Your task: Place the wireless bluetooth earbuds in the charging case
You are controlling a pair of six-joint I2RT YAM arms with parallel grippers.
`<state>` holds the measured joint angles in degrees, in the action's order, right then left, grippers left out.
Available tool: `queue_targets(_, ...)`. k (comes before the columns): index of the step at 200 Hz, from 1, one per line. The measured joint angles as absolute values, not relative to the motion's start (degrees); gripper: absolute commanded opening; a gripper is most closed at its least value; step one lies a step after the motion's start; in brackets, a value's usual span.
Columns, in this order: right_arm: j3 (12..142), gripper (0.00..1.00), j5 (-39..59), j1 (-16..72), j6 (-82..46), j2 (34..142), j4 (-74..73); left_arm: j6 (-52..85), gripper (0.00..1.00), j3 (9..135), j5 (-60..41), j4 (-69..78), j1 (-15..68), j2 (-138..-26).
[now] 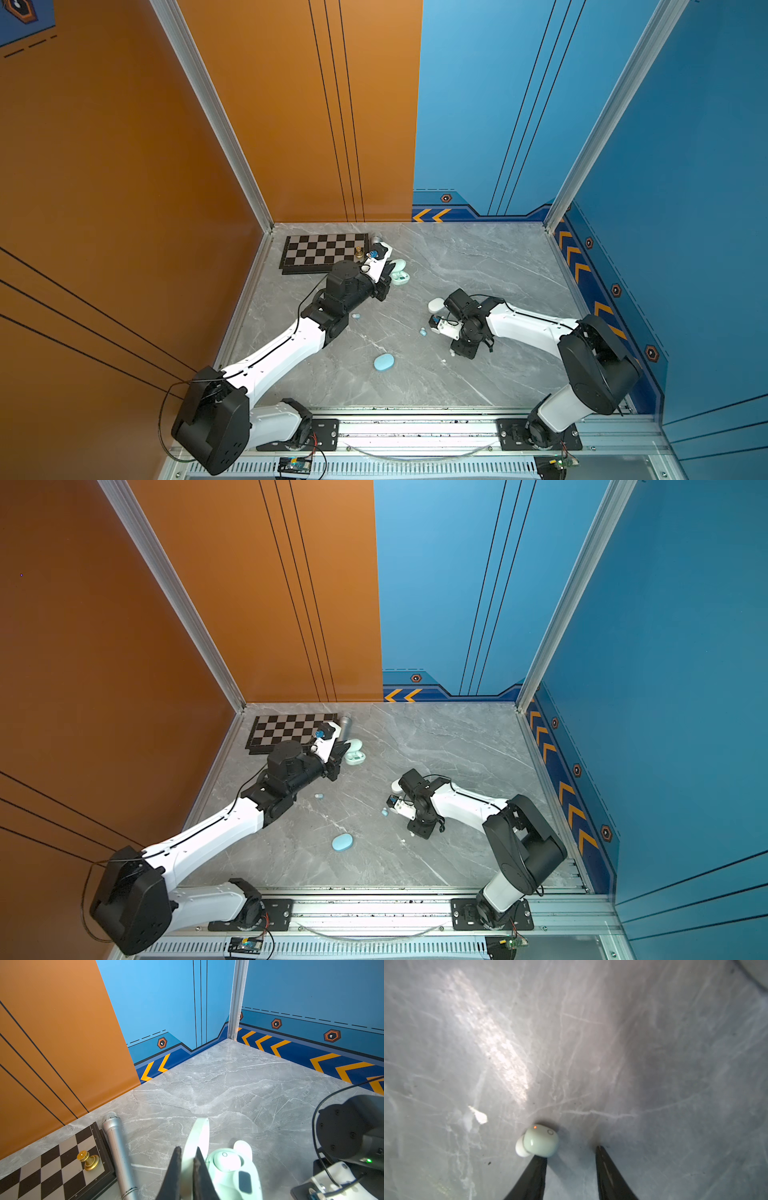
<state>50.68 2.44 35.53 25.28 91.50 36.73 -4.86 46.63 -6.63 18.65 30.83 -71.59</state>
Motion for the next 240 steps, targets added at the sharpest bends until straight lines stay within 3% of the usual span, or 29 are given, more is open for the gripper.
queue_targets(69,56.5,0.43,-0.8,32.1,11.5,92.0,36.5,-4.9,0.0,46.6,-6.2,18.6,30.8,-70.7)
queue_targets(112,63.4,0.43,-0.9,31.0,-17.2,89.3,43.6,-5.0,0.0,45.7,-6.1,18.4,30.8,-67.7)
queue_targets(156,59.2,0.46,0.1,31.0,-47.1,83.8,49.1,-5.0,0.0,42.3,-6.6,16.9,31.3,-62.3)
queue_targets(240,59.8,0.46,9.0,32.8,-72.8,95.4,48.0,-6.2,0.0,35.9,-11.8,11.9,36.2,-53.8)
